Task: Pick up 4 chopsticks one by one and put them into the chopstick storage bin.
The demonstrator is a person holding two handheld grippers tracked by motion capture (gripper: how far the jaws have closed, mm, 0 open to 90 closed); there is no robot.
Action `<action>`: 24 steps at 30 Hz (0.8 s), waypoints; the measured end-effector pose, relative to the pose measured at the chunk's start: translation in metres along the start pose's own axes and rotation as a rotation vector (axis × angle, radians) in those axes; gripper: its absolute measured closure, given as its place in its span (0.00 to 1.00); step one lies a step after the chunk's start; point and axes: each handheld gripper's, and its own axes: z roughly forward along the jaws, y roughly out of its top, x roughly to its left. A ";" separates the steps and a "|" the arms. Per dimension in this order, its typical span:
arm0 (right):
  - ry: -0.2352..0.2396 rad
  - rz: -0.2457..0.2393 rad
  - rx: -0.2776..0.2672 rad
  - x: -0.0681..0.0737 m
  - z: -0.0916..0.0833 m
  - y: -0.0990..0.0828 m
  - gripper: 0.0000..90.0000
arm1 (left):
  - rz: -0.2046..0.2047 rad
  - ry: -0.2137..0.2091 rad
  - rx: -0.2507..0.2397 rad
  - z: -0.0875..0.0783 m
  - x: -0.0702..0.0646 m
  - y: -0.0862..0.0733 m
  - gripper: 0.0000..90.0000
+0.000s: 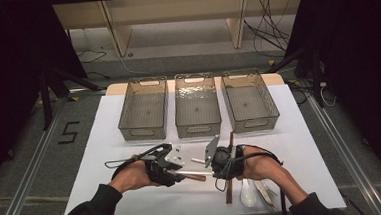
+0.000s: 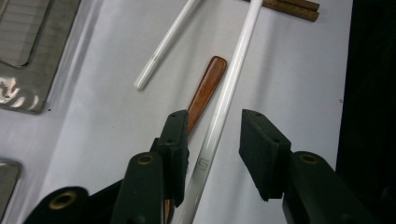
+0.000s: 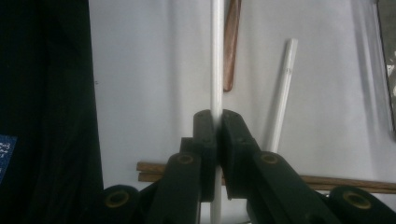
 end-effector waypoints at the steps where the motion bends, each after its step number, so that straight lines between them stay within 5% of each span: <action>1: 0.000 0.000 0.000 0.000 0.000 0.000 0.95 | 0.004 -0.006 0.005 0.000 0.000 0.000 0.70; 16: 0.007 -0.053 -0.006 0.005 0.001 0.002 0.94 | 0.092 -0.090 0.053 0.004 -0.005 0.000 0.90; 19: 0.006 -0.033 -0.007 0.004 0.001 0.001 0.91 | 0.106 -0.096 0.054 0.003 -0.006 0.000 0.92; 23: -0.008 -0.001 -0.043 -0.001 -0.005 -0.002 0.75 | 0.083 -0.093 0.049 0.001 -0.003 -0.004 0.92; 24: -0.037 0.043 -0.079 -0.003 -0.013 -0.004 0.65 | 0.079 -0.092 0.051 0.000 -0.002 -0.005 0.92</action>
